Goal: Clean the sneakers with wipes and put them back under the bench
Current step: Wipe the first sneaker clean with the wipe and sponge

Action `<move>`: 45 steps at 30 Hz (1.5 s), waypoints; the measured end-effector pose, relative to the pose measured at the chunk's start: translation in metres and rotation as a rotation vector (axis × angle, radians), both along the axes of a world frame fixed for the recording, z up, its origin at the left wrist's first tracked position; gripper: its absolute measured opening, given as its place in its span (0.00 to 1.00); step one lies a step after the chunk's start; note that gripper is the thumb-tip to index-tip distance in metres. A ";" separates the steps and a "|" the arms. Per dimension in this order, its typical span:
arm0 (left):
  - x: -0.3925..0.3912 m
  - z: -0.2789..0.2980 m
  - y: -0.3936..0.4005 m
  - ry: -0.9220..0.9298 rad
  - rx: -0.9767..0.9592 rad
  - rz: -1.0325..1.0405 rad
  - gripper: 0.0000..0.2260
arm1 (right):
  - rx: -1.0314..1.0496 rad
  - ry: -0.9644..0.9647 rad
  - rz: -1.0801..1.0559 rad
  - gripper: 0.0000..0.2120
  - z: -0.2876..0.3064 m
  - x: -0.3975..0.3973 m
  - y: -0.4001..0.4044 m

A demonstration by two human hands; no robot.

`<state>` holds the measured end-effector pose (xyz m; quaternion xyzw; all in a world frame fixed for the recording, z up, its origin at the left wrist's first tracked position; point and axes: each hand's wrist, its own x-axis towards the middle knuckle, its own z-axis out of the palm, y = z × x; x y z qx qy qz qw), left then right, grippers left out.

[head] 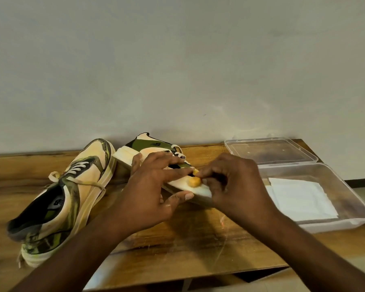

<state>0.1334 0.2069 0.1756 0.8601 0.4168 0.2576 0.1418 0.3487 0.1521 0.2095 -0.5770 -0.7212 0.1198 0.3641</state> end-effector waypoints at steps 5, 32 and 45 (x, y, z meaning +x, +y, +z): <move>-0.005 0.001 -0.001 0.016 0.003 -0.008 0.25 | -0.161 -0.065 0.106 0.12 0.015 0.016 -0.003; 0.001 0.006 -0.007 0.023 0.003 0.017 0.24 | -0.121 -0.012 -0.062 0.14 0.011 0.019 -0.003; 0.002 0.007 -0.005 0.028 -0.004 0.017 0.24 | -0.061 -0.013 -0.071 0.13 0.008 0.005 0.001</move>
